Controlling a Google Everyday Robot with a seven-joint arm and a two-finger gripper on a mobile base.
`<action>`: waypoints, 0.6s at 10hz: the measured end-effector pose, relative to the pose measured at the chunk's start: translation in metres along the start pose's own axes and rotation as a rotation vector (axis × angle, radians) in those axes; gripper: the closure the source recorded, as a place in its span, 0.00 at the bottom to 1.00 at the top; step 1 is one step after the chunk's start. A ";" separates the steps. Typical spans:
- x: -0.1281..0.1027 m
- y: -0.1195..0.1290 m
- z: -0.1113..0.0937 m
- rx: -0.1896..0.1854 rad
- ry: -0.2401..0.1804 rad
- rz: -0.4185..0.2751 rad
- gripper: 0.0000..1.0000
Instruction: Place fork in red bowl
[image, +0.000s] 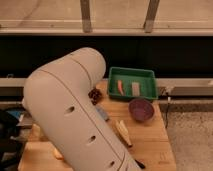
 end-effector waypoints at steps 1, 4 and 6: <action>0.001 -0.002 0.000 0.009 0.002 0.003 0.20; 0.003 0.001 0.011 0.020 0.031 -0.006 0.20; 0.005 0.002 0.019 0.043 0.083 -0.008 0.20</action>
